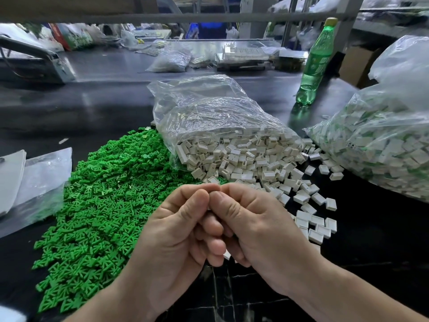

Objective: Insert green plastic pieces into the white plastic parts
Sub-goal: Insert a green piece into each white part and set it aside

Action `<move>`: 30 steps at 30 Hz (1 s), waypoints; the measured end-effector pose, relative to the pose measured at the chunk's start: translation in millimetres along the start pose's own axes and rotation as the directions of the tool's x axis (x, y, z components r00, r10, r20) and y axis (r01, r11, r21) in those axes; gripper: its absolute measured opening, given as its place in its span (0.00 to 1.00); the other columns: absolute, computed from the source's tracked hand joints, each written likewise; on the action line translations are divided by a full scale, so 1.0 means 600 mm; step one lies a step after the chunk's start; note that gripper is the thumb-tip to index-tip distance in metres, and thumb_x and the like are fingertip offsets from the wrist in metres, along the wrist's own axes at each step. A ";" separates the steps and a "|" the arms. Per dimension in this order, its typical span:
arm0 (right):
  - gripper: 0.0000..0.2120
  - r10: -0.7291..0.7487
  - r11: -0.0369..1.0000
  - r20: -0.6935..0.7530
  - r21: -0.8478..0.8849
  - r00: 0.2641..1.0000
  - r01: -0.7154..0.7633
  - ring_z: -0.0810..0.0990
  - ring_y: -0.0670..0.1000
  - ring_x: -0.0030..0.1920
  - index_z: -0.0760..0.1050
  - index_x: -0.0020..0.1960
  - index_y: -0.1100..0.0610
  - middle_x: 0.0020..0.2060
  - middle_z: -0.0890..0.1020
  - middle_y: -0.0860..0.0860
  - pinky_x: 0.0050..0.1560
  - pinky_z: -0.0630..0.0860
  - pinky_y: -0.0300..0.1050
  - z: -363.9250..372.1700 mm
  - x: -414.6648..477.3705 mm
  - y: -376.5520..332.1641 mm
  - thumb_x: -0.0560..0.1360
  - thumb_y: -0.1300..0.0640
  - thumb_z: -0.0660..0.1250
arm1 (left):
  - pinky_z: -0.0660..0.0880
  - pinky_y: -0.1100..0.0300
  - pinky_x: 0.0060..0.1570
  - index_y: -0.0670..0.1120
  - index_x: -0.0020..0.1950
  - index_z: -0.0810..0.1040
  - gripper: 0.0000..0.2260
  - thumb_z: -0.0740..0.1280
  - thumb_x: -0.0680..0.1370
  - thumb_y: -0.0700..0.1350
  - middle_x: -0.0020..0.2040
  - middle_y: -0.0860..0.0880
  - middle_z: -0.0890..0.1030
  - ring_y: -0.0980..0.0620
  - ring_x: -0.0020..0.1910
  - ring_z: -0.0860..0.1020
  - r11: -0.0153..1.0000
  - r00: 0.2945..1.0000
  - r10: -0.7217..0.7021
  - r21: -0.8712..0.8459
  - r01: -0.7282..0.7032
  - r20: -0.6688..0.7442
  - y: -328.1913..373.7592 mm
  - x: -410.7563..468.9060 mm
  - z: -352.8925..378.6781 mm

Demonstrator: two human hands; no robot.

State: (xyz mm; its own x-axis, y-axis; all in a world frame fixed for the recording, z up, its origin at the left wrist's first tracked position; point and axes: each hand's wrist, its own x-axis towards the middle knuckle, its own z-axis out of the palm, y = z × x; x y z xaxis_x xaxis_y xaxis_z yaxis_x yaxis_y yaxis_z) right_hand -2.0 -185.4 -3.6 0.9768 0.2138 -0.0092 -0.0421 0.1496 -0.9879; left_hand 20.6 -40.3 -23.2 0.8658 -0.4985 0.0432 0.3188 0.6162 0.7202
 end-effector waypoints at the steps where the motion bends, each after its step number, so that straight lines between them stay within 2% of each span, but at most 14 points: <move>1: 0.13 0.001 1.000 0.003 0.011 1.000 -0.001 0.72 0.49 0.26 0.79 0.46 0.58 0.28 0.77 0.50 0.21 0.65 0.36 0.001 -0.001 0.000 0.78 0.48 0.65 | 0.77 0.61 0.22 0.45 0.49 0.84 0.16 0.81 0.66 0.48 0.28 0.45 0.81 0.51 0.22 0.80 1.000 1.000 0.001 -0.005 -0.001 0.001 0.000 -0.001 0.001; 4: 0.15 0.010 1.000 0.010 0.025 1.000 -0.011 0.72 0.49 0.26 0.79 0.47 0.59 0.27 0.77 0.49 0.21 0.65 0.36 0.001 -0.003 -0.002 0.76 0.47 0.65 | 0.77 0.61 0.23 0.45 0.50 0.84 0.15 0.80 0.67 0.48 0.29 0.45 0.81 0.50 0.23 0.80 1.000 1.000 0.007 -0.010 -0.007 0.006 0.001 -0.002 0.002; 9: 0.16 0.010 1.000 0.009 0.001 1.000 -0.010 0.73 0.47 0.25 0.80 0.48 0.57 0.27 0.77 0.47 0.21 0.65 0.36 0.002 -0.005 -0.004 0.74 0.44 0.66 | 0.77 0.60 0.22 0.44 0.49 0.84 0.16 0.80 0.66 0.48 0.28 0.44 0.80 0.50 0.22 0.79 1.000 1.000 0.015 -0.004 -0.015 -0.007 0.001 -0.002 0.007; 12: 0.13 -0.004 0.998 0.029 0.056 1.000 0.002 0.74 0.46 0.24 0.78 0.49 0.60 0.26 0.78 0.47 0.21 0.66 0.35 0.002 -0.003 -0.006 0.79 0.49 0.65 | 0.78 0.58 0.23 0.44 0.52 0.83 0.17 0.80 0.67 0.49 0.29 0.44 0.80 0.50 0.23 0.79 0.999 0.999 0.038 0.001 -0.038 -0.010 0.001 -0.002 0.010; 15: 0.12 -0.013 0.996 0.032 0.084 0.999 0.010 0.73 0.49 0.25 0.77 0.43 0.54 0.26 0.77 0.48 0.20 0.65 0.36 0.001 0.001 -0.002 0.82 0.49 0.64 | 0.80 0.56 0.27 0.42 0.56 0.81 0.16 0.76 0.71 0.47 0.32 0.42 0.81 0.48 0.26 0.82 0.999 0.998 0.049 -0.001 -0.049 0.040 0.005 -0.004 0.006; 17: 0.14 -0.002 0.997 0.033 0.073 0.999 0.000 0.71 0.52 0.26 0.77 0.39 0.50 0.26 0.77 0.49 0.20 0.64 0.37 -0.001 0.004 0.000 0.80 0.46 0.64 | 0.80 0.56 0.28 0.44 0.56 0.81 0.14 0.76 0.72 0.45 0.34 0.41 0.81 0.46 0.29 0.82 0.996 0.997 0.052 0.063 -0.055 0.060 0.011 -0.004 0.000; 20: 0.17 -0.003 0.998 0.057 0.061 0.998 -0.001 0.71 0.49 0.24 0.76 0.36 0.50 0.26 0.76 0.50 0.20 0.64 0.37 -0.007 0.006 0.003 0.82 0.48 0.63 | 0.79 0.56 0.28 0.45 0.52 0.81 0.10 0.72 0.72 0.41 0.34 0.39 0.81 0.43 0.28 0.82 0.952 0.994 0.100 0.289 -0.105 0.031 0.018 -0.004 -0.007; 22: 0.17 0.005 0.999 0.045 0.051 0.999 -0.008 0.69 0.48 0.23 0.75 0.36 0.53 0.27 0.75 0.53 0.20 0.64 0.37 -0.011 0.007 0.004 0.82 0.49 0.63 | 0.78 0.55 0.27 0.47 0.51 0.80 0.07 0.70 0.73 0.42 0.33 0.40 0.81 0.41 0.28 0.81 0.844 0.982 0.190 0.507 -0.176 0.026 0.020 -0.005 -0.010; 25: 0.13 0.066 0.994 0.037 0.090 0.997 -0.069 0.66 0.49 0.22 0.74 0.37 0.53 0.30 0.72 0.54 0.21 0.61 0.36 -0.013 0.009 0.007 0.78 0.48 0.65 | 0.79 0.58 0.28 0.51 0.51 0.78 0.06 0.69 0.76 0.44 0.34 0.43 0.82 0.46 0.29 0.82 0.553 0.934 0.340 0.781 -0.291 0.108 0.020 -0.010 -0.011; 26: 0.12 0.091 0.988 0.048 0.117 0.995 -0.096 0.66 0.48 0.22 0.75 0.37 0.52 0.29 0.71 0.52 0.22 0.61 0.36 -0.013 0.009 0.006 0.77 0.48 0.65 | 0.79 0.60 0.29 0.53 0.51 0.77 0.05 0.69 0.76 0.45 0.34 0.45 0.83 0.49 0.29 0.82 0.473 0.918 0.372 0.824 -0.313 0.135 0.020 -0.013 -0.010; 28: 0.11 0.120 0.968 0.091 0.212 0.989 -0.137 0.67 0.46 0.21 0.74 0.35 0.52 0.27 0.72 0.49 0.21 0.63 0.36 -0.017 0.010 0.005 0.75 0.50 0.64 | 0.78 0.64 0.29 0.53 0.50 0.77 0.03 0.70 0.77 0.47 0.34 0.48 0.83 0.53 0.29 0.82 0.395 0.898 0.408 0.856 -0.335 0.163 0.026 -0.016 -0.008; 29: 0.09 0.114 0.945 0.114 0.293 0.987 -0.143 0.69 0.46 0.21 0.73 0.35 0.53 0.27 0.73 0.49 0.20 0.65 0.36 -0.022 0.011 0.002 0.74 0.52 0.64 | 0.77 0.67 0.29 0.53 0.48 0.77 0.02 0.68 0.77 0.49 0.35 0.50 0.83 0.54 0.29 0.82 0.337 0.888 0.431 0.884 -0.323 0.160 0.031 -0.016 -0.011; 30: 0.06 0.088 0.909 0.130 0.396 0.988 -0.133 0.71 0.46 0.23 0.72 0.37 0.54 0.28 0.75 0.49 0.20 0.67 0.36 -0.029 0.013 -0.001 0.72 0.55 0.64 | 0.75 0.70 0.28 0.54 0.47 0.77 0.02 0.67 0.77 0.51 0.35 0.52 0.83 0.56 0.30 0.81 0.239 0.872 0.466 0.928 -0.286 0.148 0.037 -0.014 -0.017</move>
State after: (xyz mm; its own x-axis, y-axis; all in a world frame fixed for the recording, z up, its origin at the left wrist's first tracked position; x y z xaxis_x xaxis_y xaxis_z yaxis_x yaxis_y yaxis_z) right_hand 9.4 -200.6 -5.8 0.9337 0.3499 -0.0757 -0.2511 0.4894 -0.8351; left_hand 24.2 -16.1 -14.8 0.8465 -0.2384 0.4760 -0.5290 -0.2762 0.8024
